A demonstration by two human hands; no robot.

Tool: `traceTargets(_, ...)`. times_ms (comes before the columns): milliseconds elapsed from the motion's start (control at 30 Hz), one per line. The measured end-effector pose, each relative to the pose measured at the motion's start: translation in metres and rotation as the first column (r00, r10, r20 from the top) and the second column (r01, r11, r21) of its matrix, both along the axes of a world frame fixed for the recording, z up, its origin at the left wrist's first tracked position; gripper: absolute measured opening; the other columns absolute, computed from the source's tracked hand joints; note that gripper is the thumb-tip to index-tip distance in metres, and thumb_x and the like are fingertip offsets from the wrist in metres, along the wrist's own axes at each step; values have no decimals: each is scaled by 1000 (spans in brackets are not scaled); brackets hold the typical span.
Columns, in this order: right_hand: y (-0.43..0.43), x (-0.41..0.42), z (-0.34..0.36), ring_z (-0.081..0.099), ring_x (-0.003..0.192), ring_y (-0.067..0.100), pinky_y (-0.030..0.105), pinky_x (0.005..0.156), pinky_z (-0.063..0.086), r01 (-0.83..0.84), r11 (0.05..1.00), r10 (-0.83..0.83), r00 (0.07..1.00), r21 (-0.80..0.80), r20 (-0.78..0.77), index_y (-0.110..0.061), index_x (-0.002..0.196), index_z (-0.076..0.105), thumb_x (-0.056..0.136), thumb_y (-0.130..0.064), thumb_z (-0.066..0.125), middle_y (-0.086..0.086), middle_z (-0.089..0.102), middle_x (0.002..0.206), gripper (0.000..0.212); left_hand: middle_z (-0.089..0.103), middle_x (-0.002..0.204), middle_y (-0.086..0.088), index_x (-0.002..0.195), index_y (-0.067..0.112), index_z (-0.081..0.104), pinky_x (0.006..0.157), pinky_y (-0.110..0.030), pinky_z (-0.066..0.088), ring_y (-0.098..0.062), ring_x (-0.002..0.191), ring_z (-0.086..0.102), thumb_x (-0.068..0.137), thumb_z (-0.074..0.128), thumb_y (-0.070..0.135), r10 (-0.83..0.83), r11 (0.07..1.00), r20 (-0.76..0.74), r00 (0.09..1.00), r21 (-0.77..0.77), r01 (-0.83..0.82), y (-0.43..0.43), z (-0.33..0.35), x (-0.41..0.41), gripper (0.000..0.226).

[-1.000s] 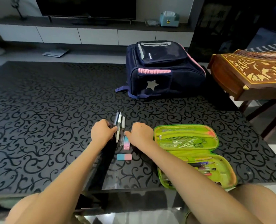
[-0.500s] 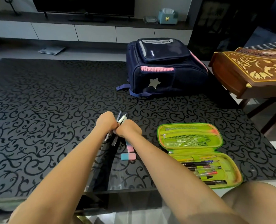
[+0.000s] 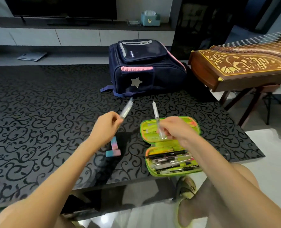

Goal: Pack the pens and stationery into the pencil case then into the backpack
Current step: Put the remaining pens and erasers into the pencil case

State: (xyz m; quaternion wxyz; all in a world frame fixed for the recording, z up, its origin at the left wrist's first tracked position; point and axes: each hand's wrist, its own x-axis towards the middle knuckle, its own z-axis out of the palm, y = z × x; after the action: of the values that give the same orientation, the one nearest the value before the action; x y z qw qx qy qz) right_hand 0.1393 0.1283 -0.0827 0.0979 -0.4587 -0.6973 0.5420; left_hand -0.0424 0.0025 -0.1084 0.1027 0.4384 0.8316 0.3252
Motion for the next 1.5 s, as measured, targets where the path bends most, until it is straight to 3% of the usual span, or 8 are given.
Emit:
traceTargets(100,23,60,2,37,51,6,20,50,30,108,983,-109,994,150,-3,-9,55,58,82,-6,53,-1,52,61,28,60,86,-4,89,6,60,66,-26,36,-19,80,56,93,55,18,-255,967,1,967,17,255,9,2,63,14)
traceTargets(233,47,111,-7,42,54,10,5,40,32,182,959,-197,979,220,50,3,65,55,84,-5,53,12,45,62,21,48,84,-6,81,9,51,72,-30,37,-25,83,50,95,49,17,-493,858,-52,869,-198,475,40,-14,119,16)
traceTargets(367,56,126,-28,45,55,14,19,50,38,128,936,-173,979,328,110,-2,74,66,81,-12,57,6,62,67,16,50,89,-10,85,9,52,72,-32,37,-24,82,48,96,48,20,-517,804,-79,852,-386,452,68,-22,130,16)
traceTargets(500,55,126,-39,60,77,17,27,68,42,-30,846,-106,969,533,223,-23,84,65,85,-21,62,-5,65,76,4,64,102,-10,98,6,65,79,-37,46,-27,95,57,95,50,30,-526,807,-107,844,-375,456,72,-30,132,28)
traceTargets(700,46,110,-47,56,86,23,35,81,42,-185,626,-6,970,757,242,-22,90,73,86,-18,64,-4,72,83,11,61,116,-3,113,13,65,91,-27,41,-19,107,56,96,48,22,-375,911,10,927,-182,370,47,-26,105,26)
traceTargets(833,36,92,-49,56,98,21,35,89,36,-328,564,127,941,758,313,-25,94,72,89,-24,62,-8,72,94,12,65,109,-2,107,15,67,82,-21,42,-15,96,60,92,55,17,-148,971,58,987,-182,156,13,-33,84,19)
traceTargets(1300,17,98,-50,48,103,21,34,86,30,-528,461,211,846,714,490,-27,101,71,90,-28,59,-5,63,104,17,56,72,7,79,18,59,60,-4,41,-1,63,47,84,65,6,-58,998,245,968,16,56,8,-55,106,14)
traceTargets(1500,26,95,-49,45,106,11,29,92,35,-585,619,402,809,524,428,-28,101,67,84,-35,65,-11,56,111,19,60,102,1,111,16,64,84,-24,42,-11,94,54,92,55,14,-139,989,113,984,56,134,15,-56,106,22)
